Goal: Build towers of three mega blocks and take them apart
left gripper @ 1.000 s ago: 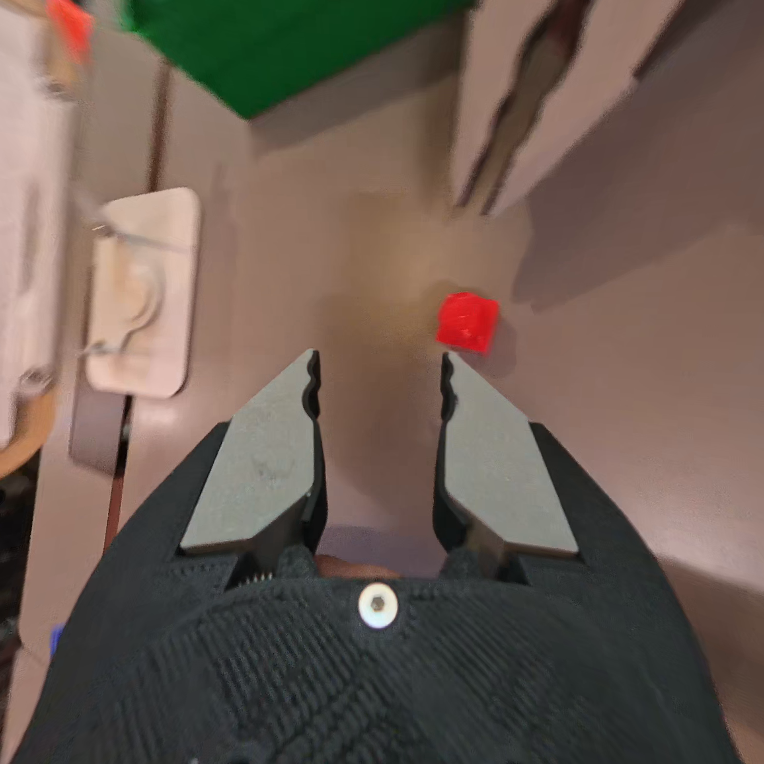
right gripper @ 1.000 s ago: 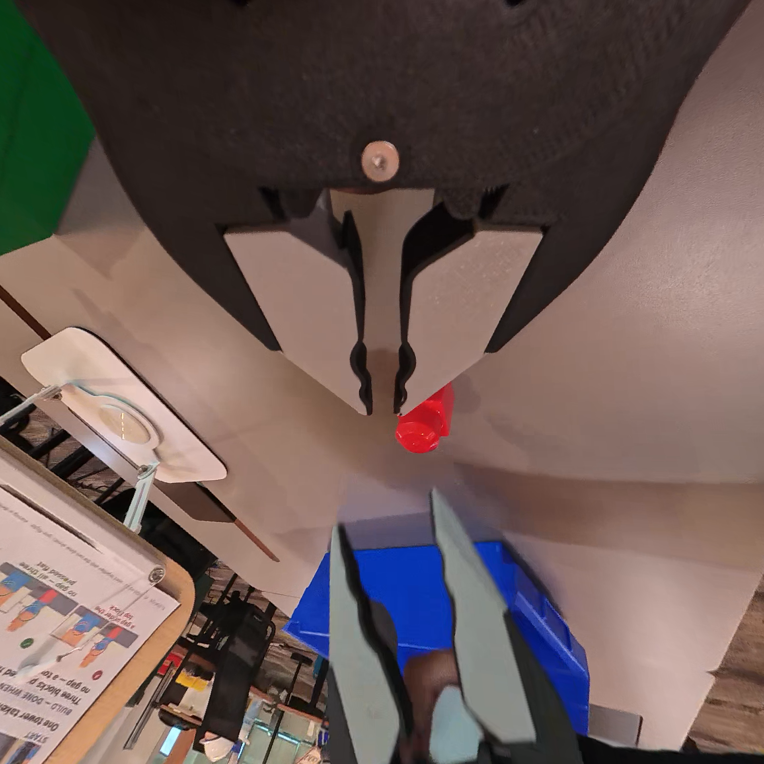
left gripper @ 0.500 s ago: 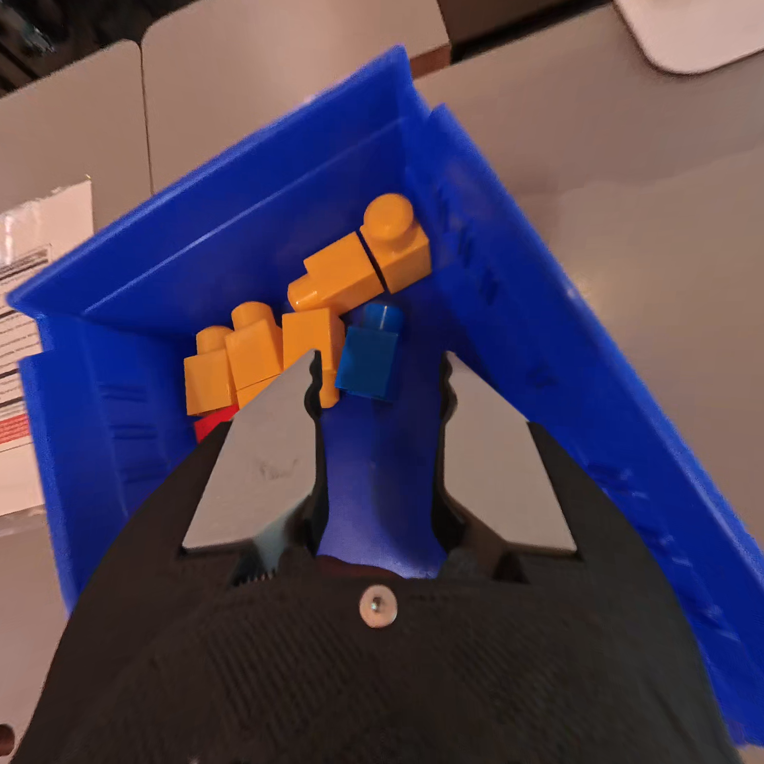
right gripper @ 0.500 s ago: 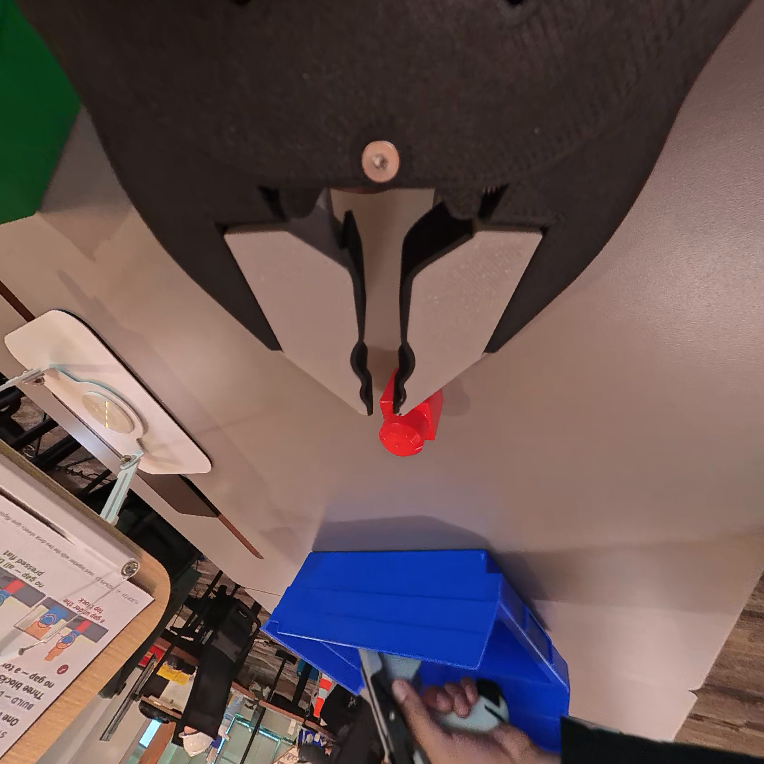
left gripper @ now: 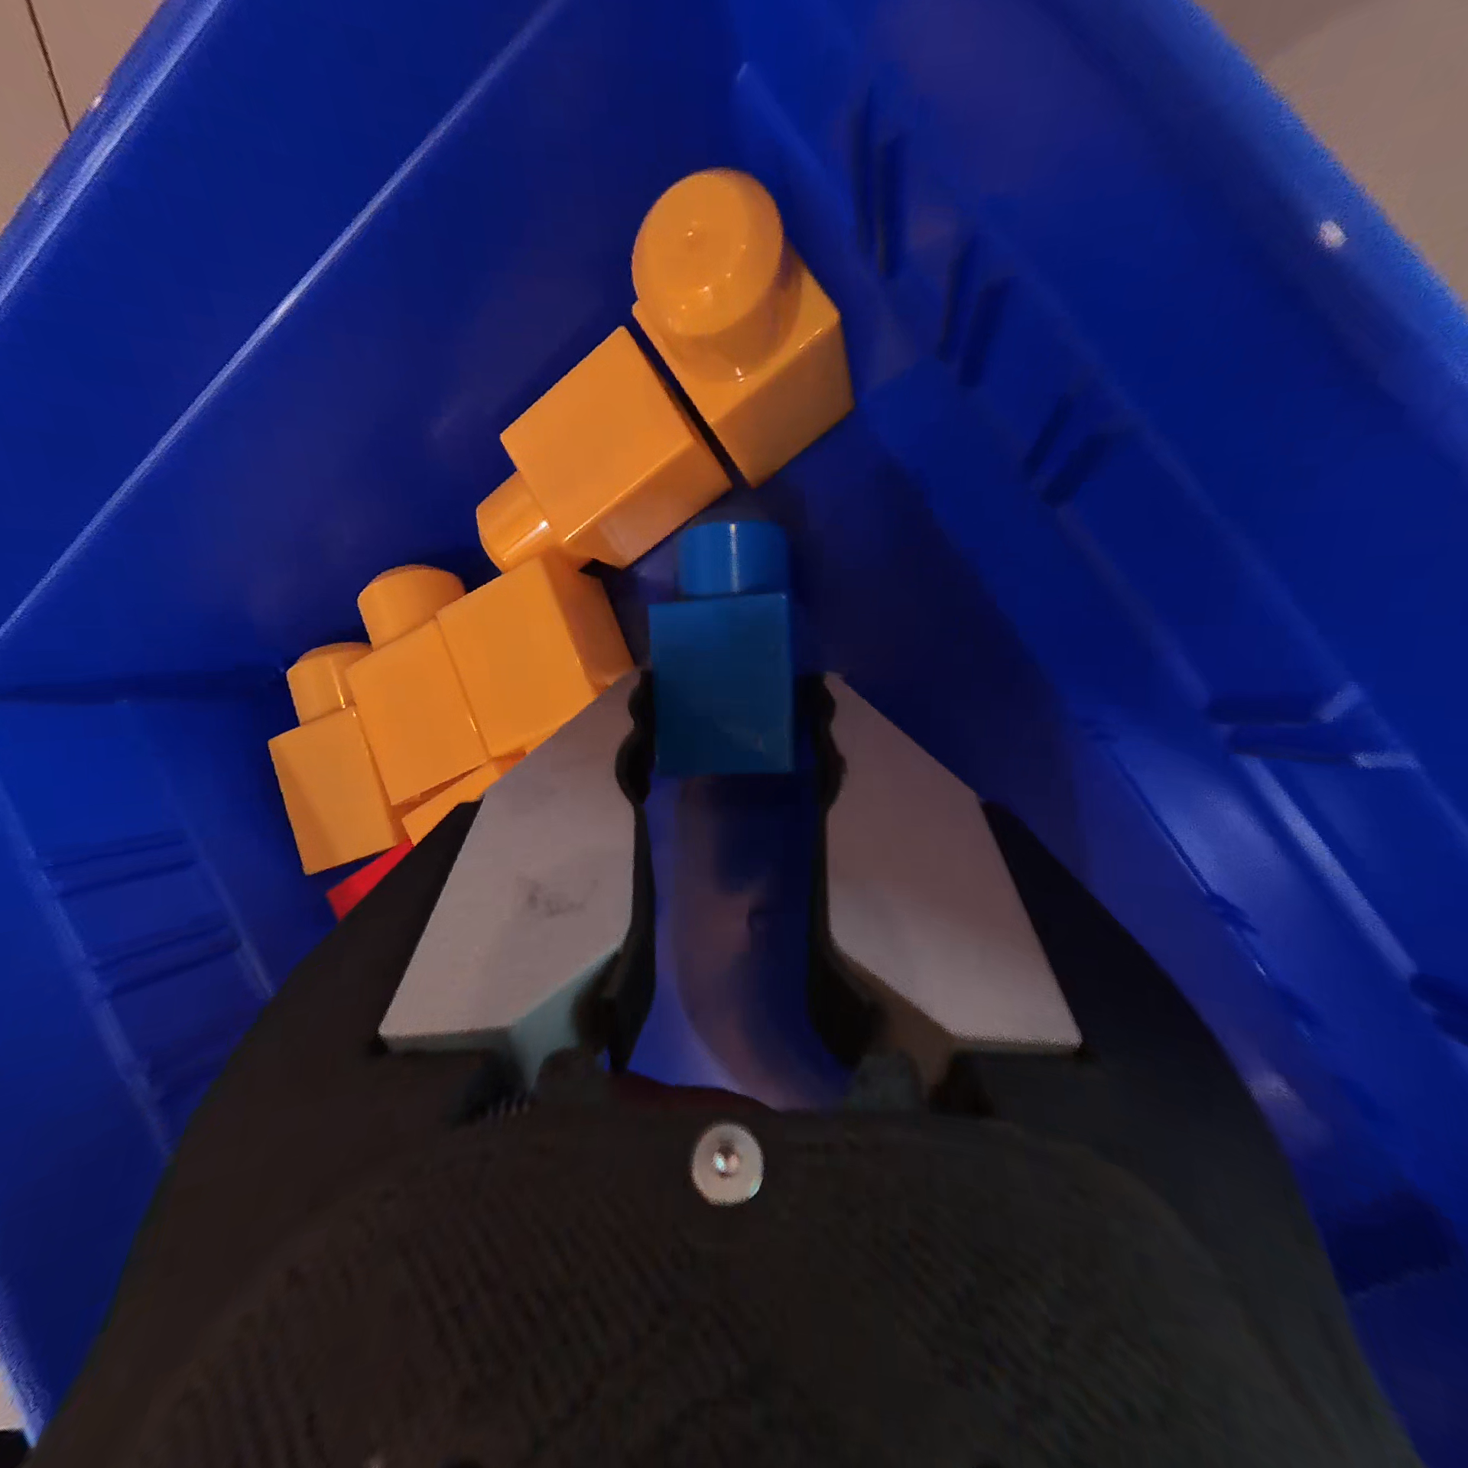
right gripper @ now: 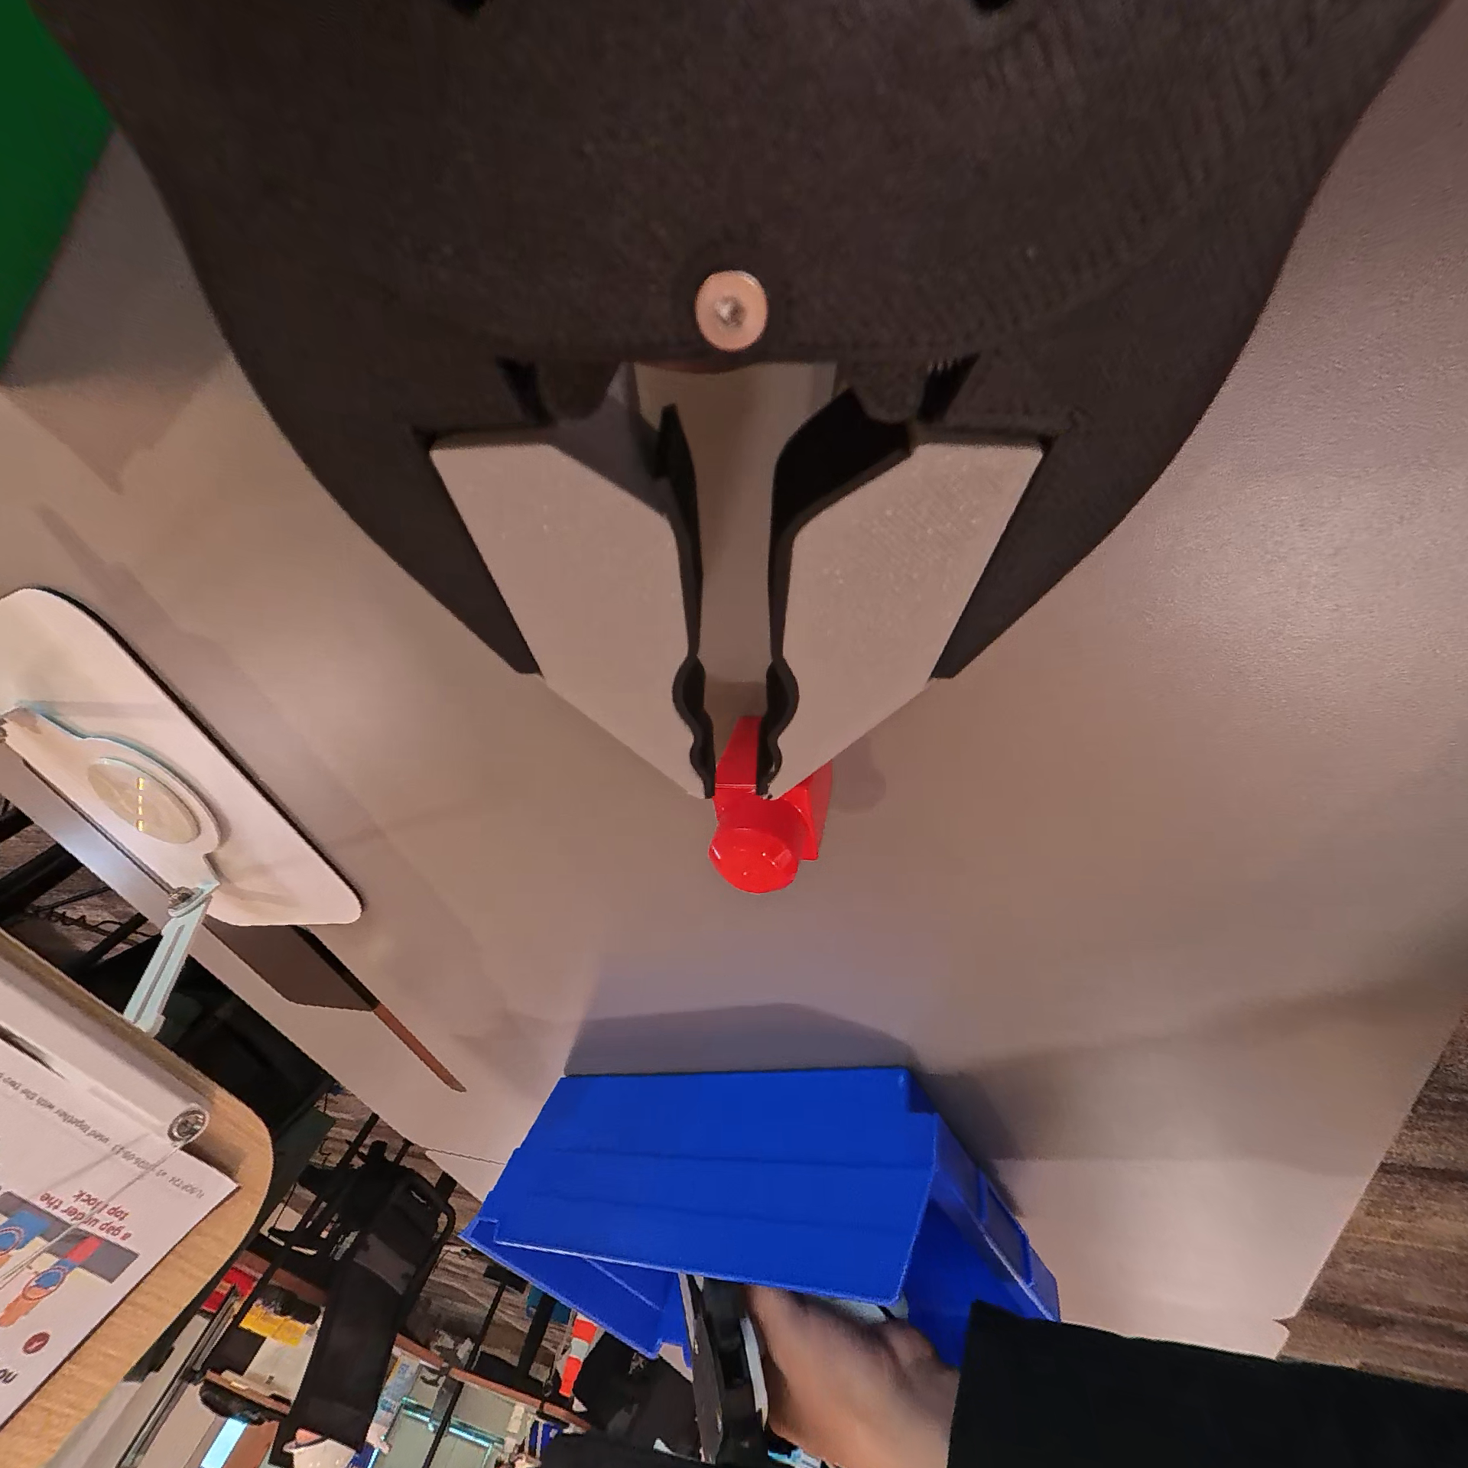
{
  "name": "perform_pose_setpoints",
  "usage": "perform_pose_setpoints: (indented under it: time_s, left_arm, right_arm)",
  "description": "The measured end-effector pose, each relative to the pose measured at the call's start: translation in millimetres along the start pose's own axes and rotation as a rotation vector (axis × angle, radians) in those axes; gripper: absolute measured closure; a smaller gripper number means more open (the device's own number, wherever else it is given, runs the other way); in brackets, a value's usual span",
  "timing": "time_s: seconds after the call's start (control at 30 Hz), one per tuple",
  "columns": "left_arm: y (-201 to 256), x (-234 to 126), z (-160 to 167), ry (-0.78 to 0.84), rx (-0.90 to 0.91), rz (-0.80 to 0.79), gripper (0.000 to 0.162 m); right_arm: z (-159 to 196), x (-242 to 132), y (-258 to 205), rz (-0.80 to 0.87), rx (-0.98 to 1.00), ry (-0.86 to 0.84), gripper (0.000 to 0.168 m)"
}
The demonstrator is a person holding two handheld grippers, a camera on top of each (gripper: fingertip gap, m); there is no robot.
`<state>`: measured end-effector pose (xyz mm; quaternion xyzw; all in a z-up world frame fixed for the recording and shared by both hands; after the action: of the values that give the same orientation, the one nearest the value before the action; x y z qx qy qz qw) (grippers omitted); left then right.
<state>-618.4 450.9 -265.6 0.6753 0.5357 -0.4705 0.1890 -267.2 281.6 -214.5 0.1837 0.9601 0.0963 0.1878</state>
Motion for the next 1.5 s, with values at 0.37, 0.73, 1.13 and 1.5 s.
perform_pose_setpoints:
  time_s: [0.37,0.73,1.13,1.5]
  left_arm:
    - [12.8,-100.5,-28.2,0.351,-0.033,0.188,0.125]
    - [278.0,-220.9,-63.3,0.839,0.335,0.822,0.126]
    - [360.2,-198.1,-67.1,0.921,0.372,0.987,0.126]
    - [358.4,-194.1,-62.8,0.897,0.3,1.03,0.127]
  right_arm:
    - [-9.1,-5.7,3.4,-0.006,0.041,0.046,0.159]
    - [-53.9,-29.2,1.8,-0.153,0.258,0.326,0.126]
    - [-63.9,-43.7,12.1,-0.3,0.479,0.461,0.123]
    - [-55.5,-31.8,6.5,-0.25,0.411,0.365,0.135]
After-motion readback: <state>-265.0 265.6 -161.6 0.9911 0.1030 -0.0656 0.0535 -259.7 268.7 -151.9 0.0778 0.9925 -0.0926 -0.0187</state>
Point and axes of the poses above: each gripper's, where its closed fingertips meet, x out along the fingers, z out of its underside, y = z × x across the jaws, the point moved 1 cm from there along -x, back along the fingers, and after that the axes turned 1 degree about z, right-handed, at the moved point
